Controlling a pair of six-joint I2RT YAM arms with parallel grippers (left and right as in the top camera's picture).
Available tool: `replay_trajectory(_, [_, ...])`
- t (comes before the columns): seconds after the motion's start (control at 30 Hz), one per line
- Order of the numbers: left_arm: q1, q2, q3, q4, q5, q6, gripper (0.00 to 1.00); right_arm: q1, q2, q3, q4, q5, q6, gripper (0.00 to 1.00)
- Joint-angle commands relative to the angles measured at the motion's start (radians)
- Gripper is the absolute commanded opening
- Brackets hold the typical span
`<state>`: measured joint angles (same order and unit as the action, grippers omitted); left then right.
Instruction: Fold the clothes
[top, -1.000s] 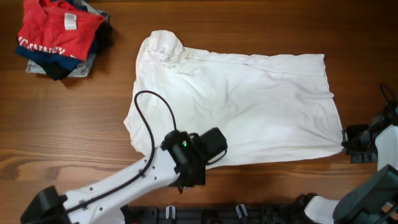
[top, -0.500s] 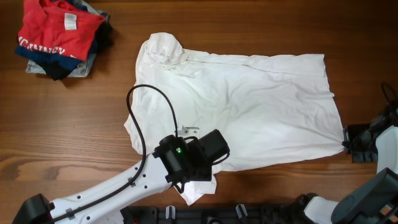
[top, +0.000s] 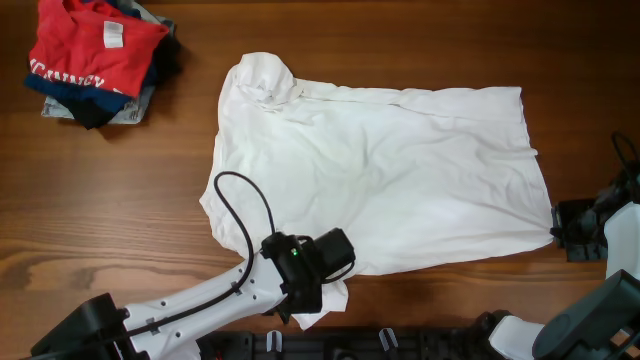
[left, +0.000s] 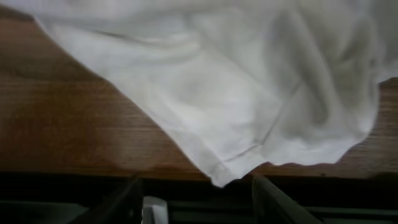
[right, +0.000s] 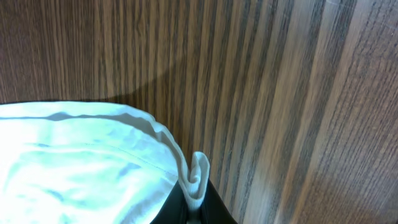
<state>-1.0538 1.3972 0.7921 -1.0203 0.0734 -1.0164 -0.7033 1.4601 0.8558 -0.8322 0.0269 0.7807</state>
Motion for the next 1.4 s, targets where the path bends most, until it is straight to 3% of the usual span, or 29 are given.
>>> replay_trajectory(0.0, [0.024,0.007,-0.004,0.063,-0.026,-0.089,0.61,-0.005,-0.018,0.025,0.004,-0.002,-0.020,0.05])
replay_trajectory(0.2, [0.081,0.008,-0.108,0.092,0.041,-0.279,0.60,-0.005,-0.018,0.025,0.004,-0.005,-0.023,0.05])
replay_trajectory(0.9, [0.140,0.010,-0.256,0.264,0.064,-0.243,0.61,-0.005,-0.018,0.025,0.005,-0.027,-0.045,0.05])
replay_trajectory(0.93, [0.140,0.010,-0.256,0.270,0.064,-0.239,0.57,-0.005,-0.018,0.025,0.005,-0.027,-0.045,0.05])
replay_trajectory(1.13, [0.140,0.010,-0.256,0.265,0.065,-0.225,0.06,-0.005,-0.018,0.025,0.004,-0.027,-0.045,0.05])
replay_trajectory(1.37, [0.152,-0.031,-0.198,0.074,0.063,-0.225,0.04,-0.005,-0.038,0.069,-0.026,-0.029,-0.044,0.04])
